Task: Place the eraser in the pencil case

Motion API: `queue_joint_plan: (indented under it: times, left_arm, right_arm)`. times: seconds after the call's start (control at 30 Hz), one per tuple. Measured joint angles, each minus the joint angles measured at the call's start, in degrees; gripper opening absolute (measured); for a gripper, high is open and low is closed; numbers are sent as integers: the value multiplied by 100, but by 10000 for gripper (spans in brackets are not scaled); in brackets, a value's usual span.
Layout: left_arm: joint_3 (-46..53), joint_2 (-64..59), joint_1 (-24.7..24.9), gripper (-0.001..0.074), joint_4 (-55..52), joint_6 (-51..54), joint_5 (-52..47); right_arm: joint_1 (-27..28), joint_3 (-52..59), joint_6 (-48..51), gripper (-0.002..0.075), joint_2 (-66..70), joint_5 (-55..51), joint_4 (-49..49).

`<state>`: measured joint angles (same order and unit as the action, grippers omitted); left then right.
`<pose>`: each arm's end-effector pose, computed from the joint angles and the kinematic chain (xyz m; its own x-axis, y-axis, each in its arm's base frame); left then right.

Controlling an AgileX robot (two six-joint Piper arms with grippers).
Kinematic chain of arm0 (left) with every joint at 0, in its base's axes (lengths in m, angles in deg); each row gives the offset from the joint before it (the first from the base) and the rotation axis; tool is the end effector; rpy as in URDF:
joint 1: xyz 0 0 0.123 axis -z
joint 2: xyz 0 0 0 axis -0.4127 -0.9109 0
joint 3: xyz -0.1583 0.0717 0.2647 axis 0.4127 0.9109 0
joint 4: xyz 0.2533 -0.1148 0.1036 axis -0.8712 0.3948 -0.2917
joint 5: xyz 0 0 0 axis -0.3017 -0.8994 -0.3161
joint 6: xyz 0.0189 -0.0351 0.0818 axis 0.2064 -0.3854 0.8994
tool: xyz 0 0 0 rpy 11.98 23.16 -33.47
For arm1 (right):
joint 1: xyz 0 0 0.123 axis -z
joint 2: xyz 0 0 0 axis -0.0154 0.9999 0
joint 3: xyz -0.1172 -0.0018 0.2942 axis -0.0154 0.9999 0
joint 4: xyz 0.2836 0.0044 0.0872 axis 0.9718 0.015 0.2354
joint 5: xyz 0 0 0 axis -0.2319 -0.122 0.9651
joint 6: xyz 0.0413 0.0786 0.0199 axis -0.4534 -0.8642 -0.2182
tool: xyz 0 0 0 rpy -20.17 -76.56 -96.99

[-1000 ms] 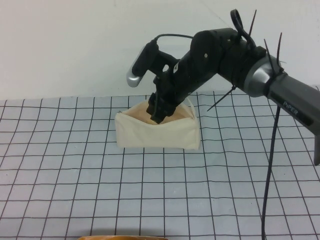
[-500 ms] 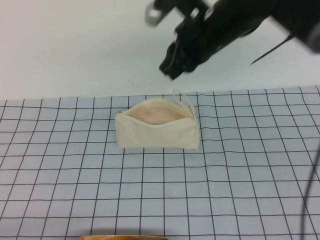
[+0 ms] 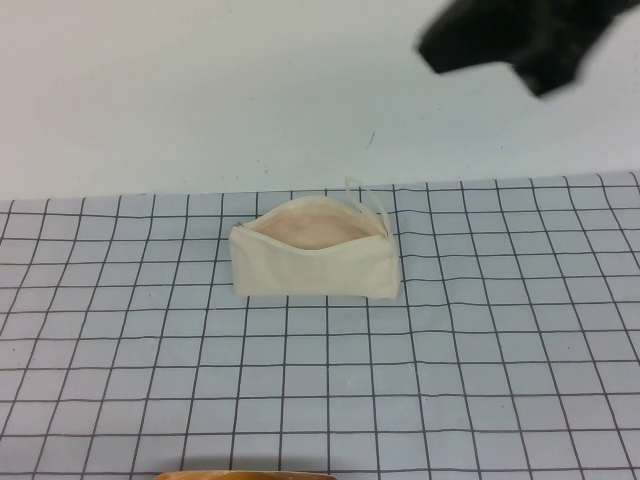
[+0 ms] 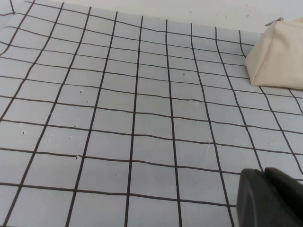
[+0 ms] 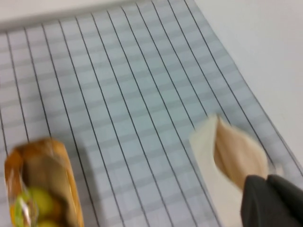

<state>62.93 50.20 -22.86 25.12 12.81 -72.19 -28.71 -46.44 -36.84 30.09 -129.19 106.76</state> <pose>0.0675 -0.0048 0.1761 -0.2542 -0.2205 -0.9417 0.0001 0.9737 -0.2280 0.2965 0.2076 0.5480 -0.0858 -0.6015 -0.7943 -0.8880 0.4076 -0.2128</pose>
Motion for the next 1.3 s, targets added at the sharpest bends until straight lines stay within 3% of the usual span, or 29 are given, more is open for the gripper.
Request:
queue_joint_plan:
  times: [0.23,0.63,0.87,0.97,1.2,1.3]
  left_arm:
    - [0,0,0,-2,0,0,0]
    - [0,0,0,-2,0,0,0]
    - [0,0,0,-2,0,0,0]
    - [0,0,0,-2,0,0,0]
    - [0,0,0,-3,0,0,0]
    - [0,0,0,-3,0,0,0]
  right_arm:
    - [0,2177,8,-1,-2344,354,-720]
    - [0,7917,-190,-1,-7439,5371,-1998]
    - [154,9379,-1035,-1,-8636,6019,-2168]
    - [673,9718,-1522,-1,-8740,5954,-2182]
    - [2551,10767,-2705,-1,-8768,5759,-2401]
    - [2957,11203,-2870,-1,-8768,5759,-2472]
